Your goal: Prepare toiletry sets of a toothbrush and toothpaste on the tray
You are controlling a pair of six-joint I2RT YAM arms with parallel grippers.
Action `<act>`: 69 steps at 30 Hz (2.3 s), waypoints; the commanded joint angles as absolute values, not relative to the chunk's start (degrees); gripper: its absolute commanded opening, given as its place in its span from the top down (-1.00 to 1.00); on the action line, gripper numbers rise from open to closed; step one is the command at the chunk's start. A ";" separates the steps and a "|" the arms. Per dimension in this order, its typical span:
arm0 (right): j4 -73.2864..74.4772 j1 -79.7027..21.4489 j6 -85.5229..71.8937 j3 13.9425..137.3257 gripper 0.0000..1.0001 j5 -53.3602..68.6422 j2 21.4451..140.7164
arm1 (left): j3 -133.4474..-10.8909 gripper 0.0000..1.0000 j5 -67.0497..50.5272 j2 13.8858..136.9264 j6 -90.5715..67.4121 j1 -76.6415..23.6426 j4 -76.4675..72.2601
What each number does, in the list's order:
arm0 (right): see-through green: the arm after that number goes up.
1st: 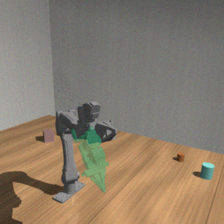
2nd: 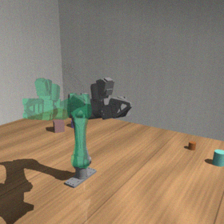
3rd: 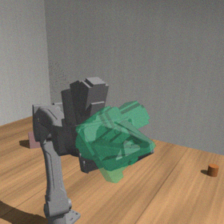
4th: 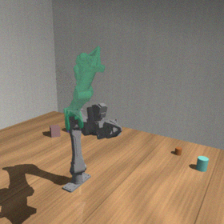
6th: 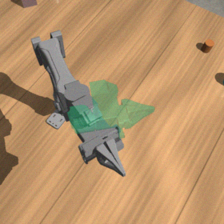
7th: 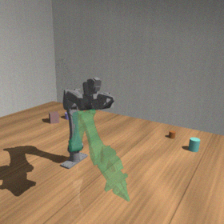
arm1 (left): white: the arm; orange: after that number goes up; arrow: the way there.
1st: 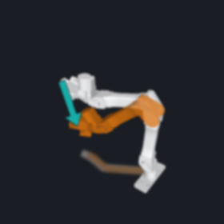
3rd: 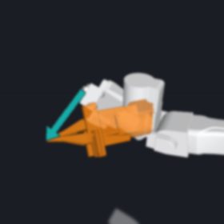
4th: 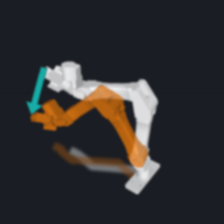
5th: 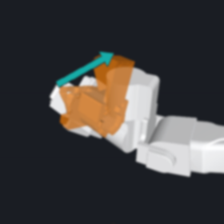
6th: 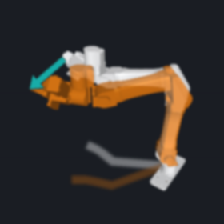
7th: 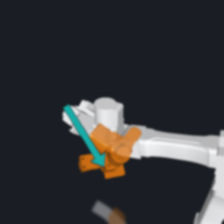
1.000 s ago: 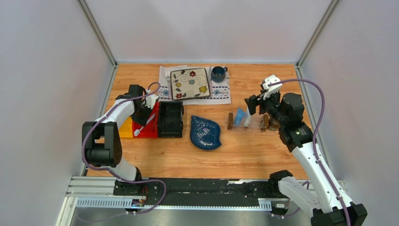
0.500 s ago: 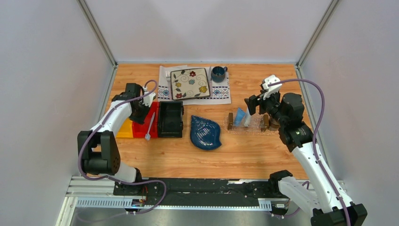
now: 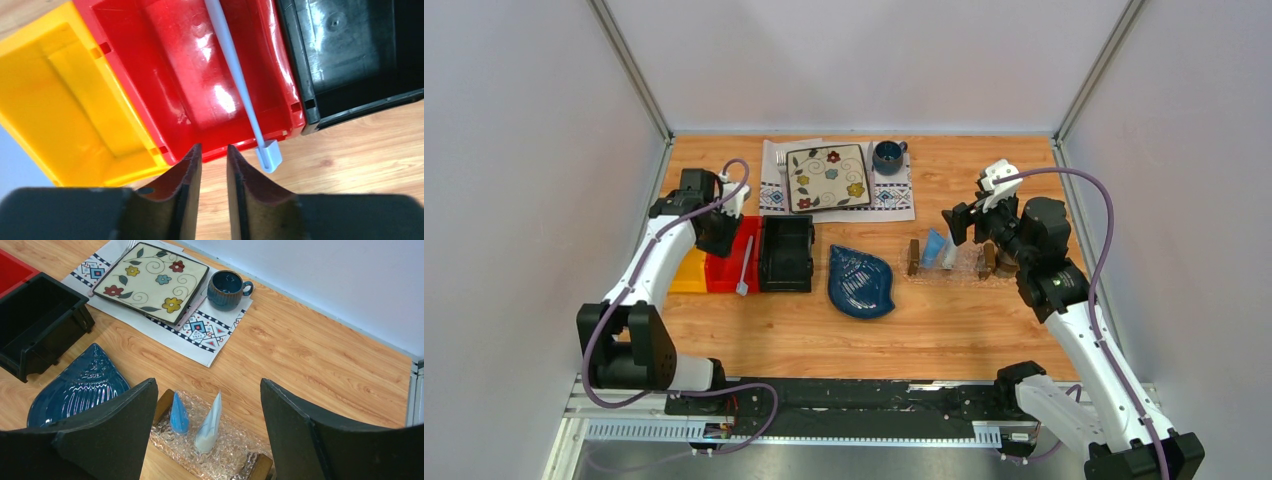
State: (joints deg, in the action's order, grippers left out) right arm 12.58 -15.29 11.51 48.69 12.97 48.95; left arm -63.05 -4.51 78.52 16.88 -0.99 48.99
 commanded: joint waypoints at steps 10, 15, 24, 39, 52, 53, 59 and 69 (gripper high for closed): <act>10.46 -15.47 12.04 49.13 -0.60 13.54 48.08 | -61.96 0.17 -10.11 84.55 13.71 -0.70 48.08; 10.55 -15.47 12.13 49.13 -0.60 13.45 48.25 | -62.14 0.16 -11.95 87.71 13.27 -0.79 47.81; 10.37 -15.47 12.30 48.96 -0.61 13.36 48.34 | -61.70 0.15 -12.22 91.58 13.10 -0.70 46.93; 10.28 -15.47 12.48 48.87 -0.61 13.10 48.52 | -60.03 0.15 -9.06 93.60 13.45 -0.70 43.60; 10.37 -15.38 12.57 48.87 -0.61 13.18 48.60 | -58.89 0.40 -6.59 92.72 13.45 -0.70 42.01; 10.28 -15.47 12.57 48.78 -0.61 13.18 48.60 | -58.89 0.45 -6.42 92.64 13.45 -0.70 42.01; 10.37 -15.47 12.57 48.87 -0.61 13.27 48.60 | -58.89 0.62 -5.80 91.32 13.18 -0.70 42.28; 10.37 -15.47 12.66 48.78 -0.62 13.45 48.34 | -59.50 0.74 -1.76 87.54 12.83 -0.70 42.89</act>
